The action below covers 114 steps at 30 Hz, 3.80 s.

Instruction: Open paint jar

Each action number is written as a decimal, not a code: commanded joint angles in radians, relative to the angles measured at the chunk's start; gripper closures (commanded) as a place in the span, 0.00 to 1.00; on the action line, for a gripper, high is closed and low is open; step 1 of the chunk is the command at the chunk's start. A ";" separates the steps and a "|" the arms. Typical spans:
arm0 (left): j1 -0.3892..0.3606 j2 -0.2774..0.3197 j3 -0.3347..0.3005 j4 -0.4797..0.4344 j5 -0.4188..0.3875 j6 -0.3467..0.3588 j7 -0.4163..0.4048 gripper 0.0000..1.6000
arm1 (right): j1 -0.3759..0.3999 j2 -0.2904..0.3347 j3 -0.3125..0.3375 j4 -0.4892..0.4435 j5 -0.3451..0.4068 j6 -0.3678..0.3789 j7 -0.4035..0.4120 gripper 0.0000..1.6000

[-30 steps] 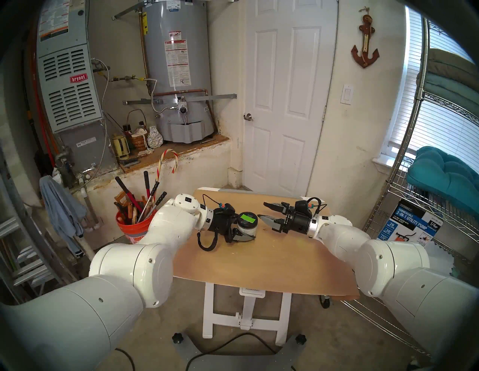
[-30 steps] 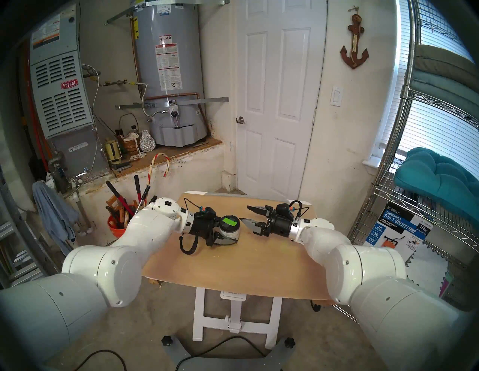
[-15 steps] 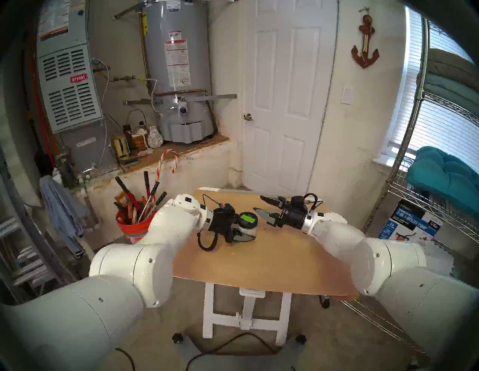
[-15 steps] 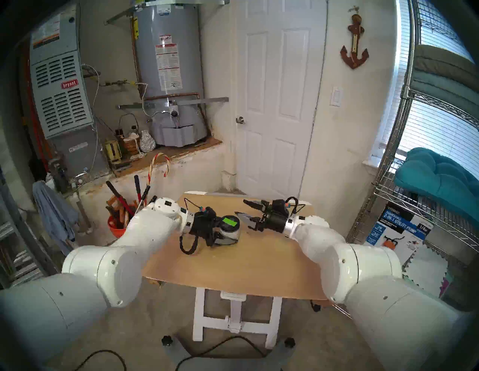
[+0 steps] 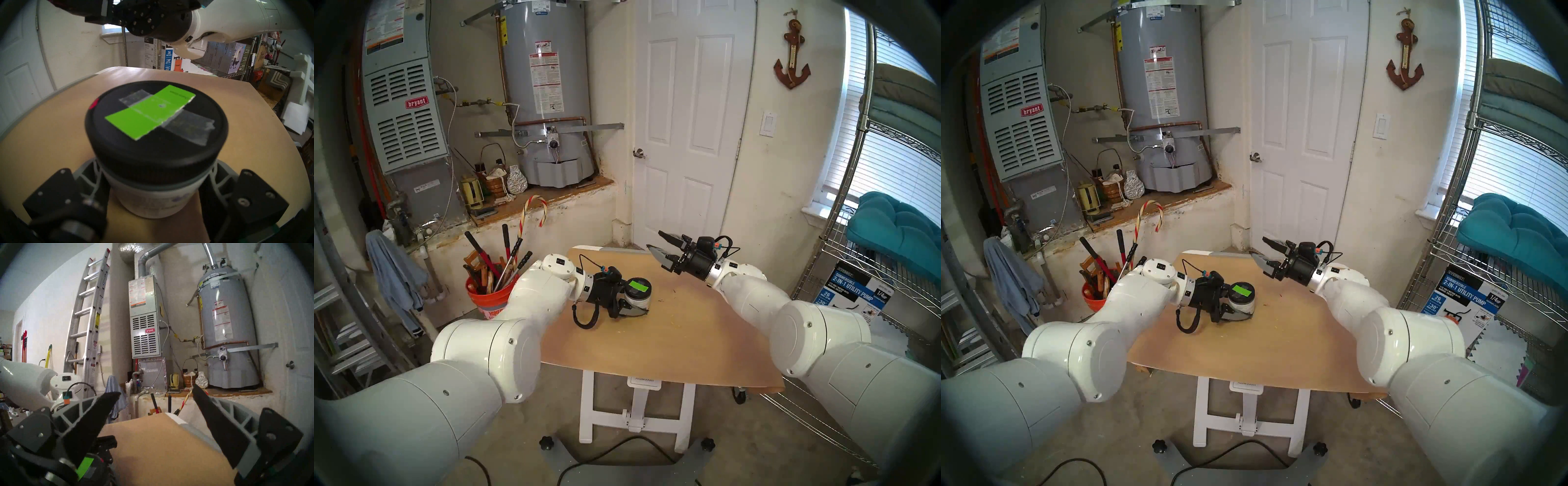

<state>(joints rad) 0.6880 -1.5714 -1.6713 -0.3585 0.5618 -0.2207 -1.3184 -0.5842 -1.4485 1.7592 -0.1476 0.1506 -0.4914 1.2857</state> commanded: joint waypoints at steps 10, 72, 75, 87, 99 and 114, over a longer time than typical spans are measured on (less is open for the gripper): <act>-0.026 -0.001 -0.004 -0.014 -0.002 -0.002 -0.002 1.00 | 0.010 -0.026 0.044 -0.052 0.018 -0.097 -0.165 0.00; -0.020 -0.004 -0.019 -0.012 0.012 -0.002 0.000 1.00 | -0.193 0.139 0.089 -0.263 -0.101 -0.081 -0.030 0.00; -0.020 -0.004 -0.019 -0.012 0.012 -0.002 0.000 1.00 | -0.204 0.140 0.077 -0.272 -0.118 -0.072 -0.006 0.00; -0.022 -0.005 -0.022 -0.012 0.014 -0.002 0.000 1.00 | -0.198 0.112 0.007 -0.358 -0.182 -0.029 0.085 0.00; -0.023 -0.005 -0.024 -0.013 0.016 -0.002 -0.001 1.00 | -0.186 0.073 -0.079 -0.449 -0.240 0.051 0.148 0.00; -0.025 -0.006 -0.027 -0.014 0.020 -0.002 -0.002 1.00 | -0.203 0.084 -0.161 -0.563 -0.301 0.274 0.198 0.00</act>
<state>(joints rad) 0.6884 -1.5769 -1.6966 -0.3588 0.5846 -0.2207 -1.3188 -0.7953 -1.3638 1.6253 -0.6437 -0.1503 -0.3077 1.4765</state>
